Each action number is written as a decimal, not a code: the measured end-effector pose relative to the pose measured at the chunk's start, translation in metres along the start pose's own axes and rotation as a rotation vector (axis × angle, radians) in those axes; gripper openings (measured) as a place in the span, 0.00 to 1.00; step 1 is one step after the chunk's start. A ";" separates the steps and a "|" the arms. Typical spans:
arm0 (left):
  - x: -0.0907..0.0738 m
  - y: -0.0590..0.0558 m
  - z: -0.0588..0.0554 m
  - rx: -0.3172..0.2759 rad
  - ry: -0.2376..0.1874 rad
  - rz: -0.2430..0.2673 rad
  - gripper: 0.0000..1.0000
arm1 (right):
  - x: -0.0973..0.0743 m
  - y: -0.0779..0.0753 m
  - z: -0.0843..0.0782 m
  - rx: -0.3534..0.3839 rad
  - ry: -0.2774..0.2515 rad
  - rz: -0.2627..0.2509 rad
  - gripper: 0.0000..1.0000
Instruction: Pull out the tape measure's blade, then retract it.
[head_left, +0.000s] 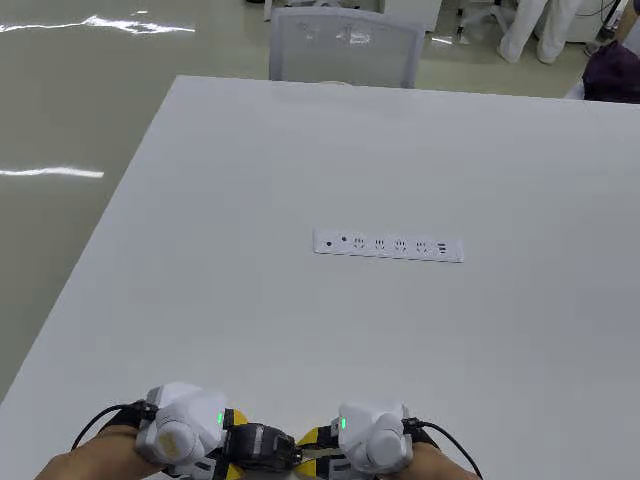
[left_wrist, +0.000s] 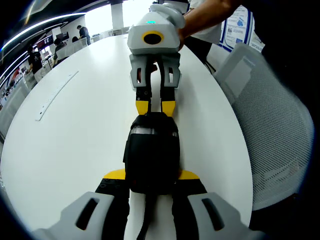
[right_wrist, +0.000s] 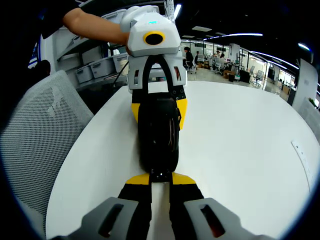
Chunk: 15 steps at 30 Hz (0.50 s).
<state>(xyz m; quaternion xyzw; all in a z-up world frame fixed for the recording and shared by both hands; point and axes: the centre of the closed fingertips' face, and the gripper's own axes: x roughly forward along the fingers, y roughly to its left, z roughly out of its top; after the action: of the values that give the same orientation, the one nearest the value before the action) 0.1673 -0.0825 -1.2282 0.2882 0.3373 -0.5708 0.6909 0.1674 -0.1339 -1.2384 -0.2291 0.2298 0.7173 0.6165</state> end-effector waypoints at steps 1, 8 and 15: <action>0.000 0.000 0.000 -0.001 -0.001 0.000 0.28 | 0.000 0.000 0.001 0.001 0.000 0.000 0.10; -0.002 0.000 -0.002 -0.008 -0.008 0.003 0.28 | -0.002 -0.001 0.004 -0.002 -0.003 0.004 0.10; -0.002 0.000 -0.002 -0.016 -0.011 0.004 0.28 | -0.004 -0.001 0.003 -0.002 0.004 0.008 0.10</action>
<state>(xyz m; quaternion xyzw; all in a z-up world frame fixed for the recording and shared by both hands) 0.1670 -0.0802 -1.2276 0.2801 0.3374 -0.5685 0.6961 0.1690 -0.1349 -1.2339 -0.2302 0.2311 0.7195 0.6131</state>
